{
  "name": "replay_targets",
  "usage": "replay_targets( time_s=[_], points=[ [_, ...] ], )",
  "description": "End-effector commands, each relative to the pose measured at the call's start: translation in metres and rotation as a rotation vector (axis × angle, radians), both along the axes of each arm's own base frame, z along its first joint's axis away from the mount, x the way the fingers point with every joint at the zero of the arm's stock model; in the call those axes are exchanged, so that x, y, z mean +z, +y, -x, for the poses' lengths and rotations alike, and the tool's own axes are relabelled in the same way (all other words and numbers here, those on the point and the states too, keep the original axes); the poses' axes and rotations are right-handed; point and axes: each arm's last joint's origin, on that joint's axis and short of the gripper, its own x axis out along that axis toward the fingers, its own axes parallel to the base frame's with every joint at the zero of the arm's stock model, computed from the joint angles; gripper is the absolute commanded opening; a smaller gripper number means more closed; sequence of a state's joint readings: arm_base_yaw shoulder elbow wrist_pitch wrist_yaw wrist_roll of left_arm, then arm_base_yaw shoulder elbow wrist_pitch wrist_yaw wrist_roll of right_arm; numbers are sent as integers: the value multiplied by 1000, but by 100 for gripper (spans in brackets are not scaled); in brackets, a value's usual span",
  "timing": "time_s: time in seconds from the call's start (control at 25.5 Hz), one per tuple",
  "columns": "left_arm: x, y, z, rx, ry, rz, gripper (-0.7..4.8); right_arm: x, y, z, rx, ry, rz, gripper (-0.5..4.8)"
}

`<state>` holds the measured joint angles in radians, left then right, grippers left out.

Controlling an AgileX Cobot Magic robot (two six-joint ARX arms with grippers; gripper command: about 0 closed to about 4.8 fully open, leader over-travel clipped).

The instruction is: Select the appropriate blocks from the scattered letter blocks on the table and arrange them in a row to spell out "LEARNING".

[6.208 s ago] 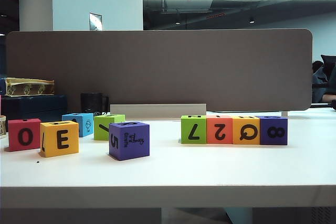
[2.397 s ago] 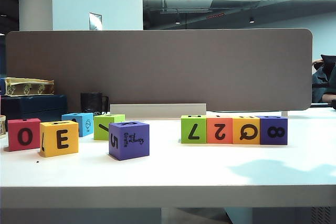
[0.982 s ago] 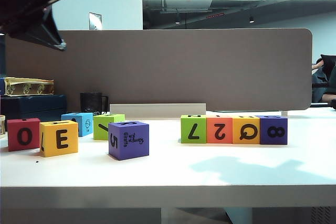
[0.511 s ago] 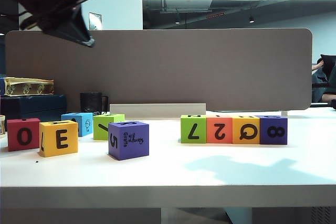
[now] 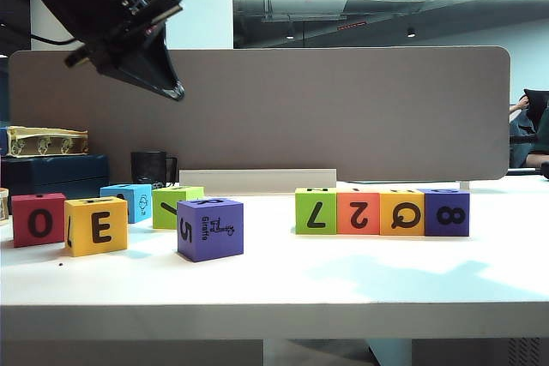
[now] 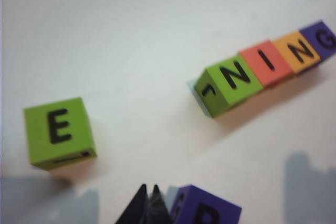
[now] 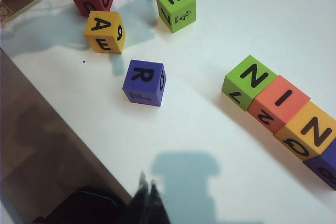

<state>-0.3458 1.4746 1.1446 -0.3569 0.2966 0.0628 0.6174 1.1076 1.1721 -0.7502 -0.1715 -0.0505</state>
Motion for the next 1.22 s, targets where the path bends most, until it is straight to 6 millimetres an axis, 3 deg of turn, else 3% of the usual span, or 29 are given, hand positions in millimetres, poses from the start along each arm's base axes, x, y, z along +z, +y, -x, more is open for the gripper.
replay_targets(
  time_s=[0.04, 0.24, 0.31, 0.43, 0.55, 0.71, 1.22],
  points=[
    [-7, -15, 6, -112, 7, -75, -5, 0, 0, 2, 10, 11, 5, -2],
    [-14, -27, 11, -170, 24, -115, 0, -3, -2, 4, 9, 47, 32, -2],
    [-17, -29, 11, -179, 33, -121, 31, -4, -3, 5, 9, 57, 39, -2],
    [-24, -32, 11, -189, 67, -132, 138, -5, -3, 5, 10, 66, 45, -2],
    [-40, -39, 9, -219, 127, -169, 333, -5, -3, 6, 10, 71, 47, -2],
    [-51, -43, 7, -235, 165, -192, 460, -5, -1, 7, 21, 69, 48, -2],
    [-71, -47, 3, -292, 167, -325, 477, -5, 5, 12, 59, 67, 49, -2]
  ],
)
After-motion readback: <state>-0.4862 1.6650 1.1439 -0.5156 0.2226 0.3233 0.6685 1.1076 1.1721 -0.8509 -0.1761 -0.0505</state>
